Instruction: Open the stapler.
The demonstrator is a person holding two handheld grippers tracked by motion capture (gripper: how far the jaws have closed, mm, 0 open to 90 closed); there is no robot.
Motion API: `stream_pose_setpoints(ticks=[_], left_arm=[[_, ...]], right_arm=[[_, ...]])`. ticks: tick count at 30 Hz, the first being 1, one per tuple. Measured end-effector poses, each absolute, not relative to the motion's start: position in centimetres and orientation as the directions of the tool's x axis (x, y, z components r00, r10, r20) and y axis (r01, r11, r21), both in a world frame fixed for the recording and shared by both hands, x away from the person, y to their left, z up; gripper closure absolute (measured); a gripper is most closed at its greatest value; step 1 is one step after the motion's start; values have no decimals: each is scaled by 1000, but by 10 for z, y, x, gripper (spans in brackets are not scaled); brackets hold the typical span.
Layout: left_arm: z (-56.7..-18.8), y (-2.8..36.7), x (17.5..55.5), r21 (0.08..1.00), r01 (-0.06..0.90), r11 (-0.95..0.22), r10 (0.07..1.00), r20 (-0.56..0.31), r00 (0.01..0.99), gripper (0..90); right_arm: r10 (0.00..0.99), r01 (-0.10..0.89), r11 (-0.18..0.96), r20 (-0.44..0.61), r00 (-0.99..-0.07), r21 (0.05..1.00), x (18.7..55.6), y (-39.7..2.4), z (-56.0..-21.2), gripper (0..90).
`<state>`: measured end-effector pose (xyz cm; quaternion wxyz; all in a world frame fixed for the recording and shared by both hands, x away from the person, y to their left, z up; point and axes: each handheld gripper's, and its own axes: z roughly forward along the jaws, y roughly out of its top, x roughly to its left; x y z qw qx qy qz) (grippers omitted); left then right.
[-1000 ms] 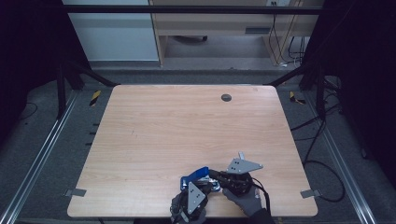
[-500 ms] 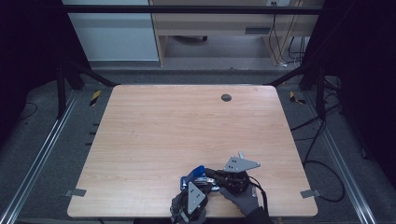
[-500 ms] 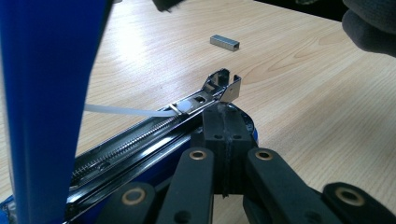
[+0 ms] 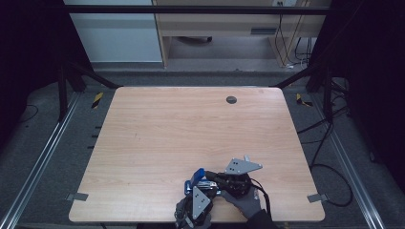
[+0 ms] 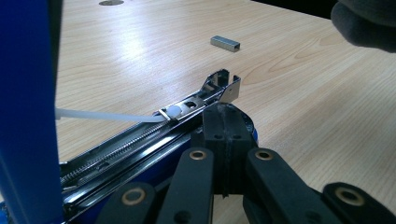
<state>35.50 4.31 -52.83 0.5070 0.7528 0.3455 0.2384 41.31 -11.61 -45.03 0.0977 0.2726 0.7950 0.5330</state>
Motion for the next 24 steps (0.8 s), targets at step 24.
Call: stream_pose_setpoints(ticks=[24], left_arm=[[-529,42,354,930,273,-245,759,9,651,900]], right_arm=[[514,325,291,139,-846,900,417,-105,-446,900]])
